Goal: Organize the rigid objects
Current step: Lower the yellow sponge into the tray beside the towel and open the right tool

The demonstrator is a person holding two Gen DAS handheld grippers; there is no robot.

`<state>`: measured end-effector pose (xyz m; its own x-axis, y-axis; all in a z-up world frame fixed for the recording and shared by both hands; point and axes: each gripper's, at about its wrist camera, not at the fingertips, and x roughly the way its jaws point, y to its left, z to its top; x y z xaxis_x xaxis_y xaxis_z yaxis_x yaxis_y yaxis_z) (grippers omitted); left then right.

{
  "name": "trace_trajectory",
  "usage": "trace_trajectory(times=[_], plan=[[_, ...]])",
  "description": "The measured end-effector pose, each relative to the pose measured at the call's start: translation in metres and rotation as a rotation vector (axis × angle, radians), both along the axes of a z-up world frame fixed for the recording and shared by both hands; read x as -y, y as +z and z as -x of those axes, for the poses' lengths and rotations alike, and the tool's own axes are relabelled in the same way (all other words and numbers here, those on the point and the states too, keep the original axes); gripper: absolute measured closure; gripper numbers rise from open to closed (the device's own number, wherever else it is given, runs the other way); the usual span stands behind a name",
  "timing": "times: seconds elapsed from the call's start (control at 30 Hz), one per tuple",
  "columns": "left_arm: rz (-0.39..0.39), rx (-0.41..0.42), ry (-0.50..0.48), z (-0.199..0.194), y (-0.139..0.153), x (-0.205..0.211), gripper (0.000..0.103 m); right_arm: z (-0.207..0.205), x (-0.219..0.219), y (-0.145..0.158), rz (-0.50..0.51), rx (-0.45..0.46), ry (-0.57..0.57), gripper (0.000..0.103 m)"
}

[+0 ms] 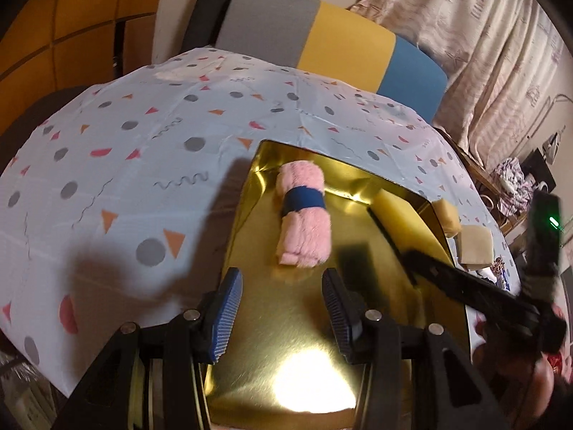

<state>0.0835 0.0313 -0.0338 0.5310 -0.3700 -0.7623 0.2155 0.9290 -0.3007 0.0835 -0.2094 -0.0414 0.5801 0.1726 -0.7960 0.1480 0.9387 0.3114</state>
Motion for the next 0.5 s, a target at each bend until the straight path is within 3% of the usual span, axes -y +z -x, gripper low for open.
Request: trace_trajectory(times=[0.17, 0.27, 0.5], plan=[[0.012, -0.013, 0.027, 0.006, -0.003, -0.014, 0.056, -0.03, -0.008, -0.01, 0.011, 0.004, -0.048, 0.03], [0.017, -0.017, 0.044, 0.008, -0.005, -0.02, 0.056, -0.043, -0.016, -0.015, -0.03, 0.0, -0.035, 0.011], [0.049, -0.012, 0.058, 0.011, -0.002, -0.022, 0.056, -0.021, -0.016, -0.013, -0.2, 0.015, -0.019, 0.004]])
